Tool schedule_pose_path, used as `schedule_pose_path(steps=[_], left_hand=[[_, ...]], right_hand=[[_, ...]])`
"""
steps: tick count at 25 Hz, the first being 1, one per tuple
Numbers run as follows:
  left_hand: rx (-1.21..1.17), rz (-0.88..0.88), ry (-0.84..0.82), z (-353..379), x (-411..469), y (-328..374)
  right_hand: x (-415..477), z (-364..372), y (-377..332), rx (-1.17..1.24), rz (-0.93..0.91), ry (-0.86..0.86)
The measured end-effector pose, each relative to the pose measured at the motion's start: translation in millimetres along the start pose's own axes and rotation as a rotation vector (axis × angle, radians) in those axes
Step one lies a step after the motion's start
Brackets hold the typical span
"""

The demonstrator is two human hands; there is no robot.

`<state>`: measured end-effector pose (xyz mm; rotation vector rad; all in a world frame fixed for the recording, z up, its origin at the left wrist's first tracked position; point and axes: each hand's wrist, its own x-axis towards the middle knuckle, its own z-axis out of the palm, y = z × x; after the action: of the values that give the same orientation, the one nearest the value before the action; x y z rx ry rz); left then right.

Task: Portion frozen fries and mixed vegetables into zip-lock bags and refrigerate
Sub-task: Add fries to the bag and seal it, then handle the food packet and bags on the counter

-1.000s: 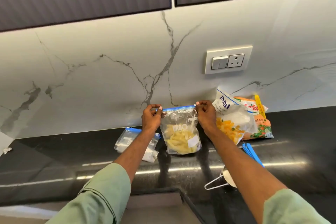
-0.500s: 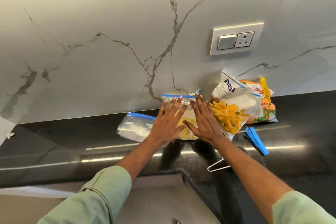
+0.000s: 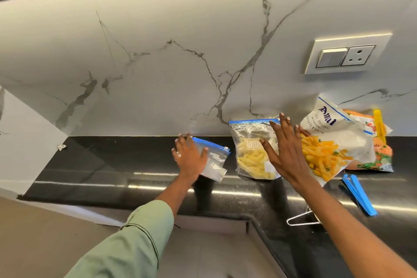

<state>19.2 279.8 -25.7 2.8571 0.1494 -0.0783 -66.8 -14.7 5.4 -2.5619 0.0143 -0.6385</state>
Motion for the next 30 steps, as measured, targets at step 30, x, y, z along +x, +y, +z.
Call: schedule_pose_path(steps=[30], left_hand=[[-0.467, 0.375, 0.499, -111, 6, -8]], right_hand=[[-24, 26, -107, 0.447, 0.305, -0.418]])
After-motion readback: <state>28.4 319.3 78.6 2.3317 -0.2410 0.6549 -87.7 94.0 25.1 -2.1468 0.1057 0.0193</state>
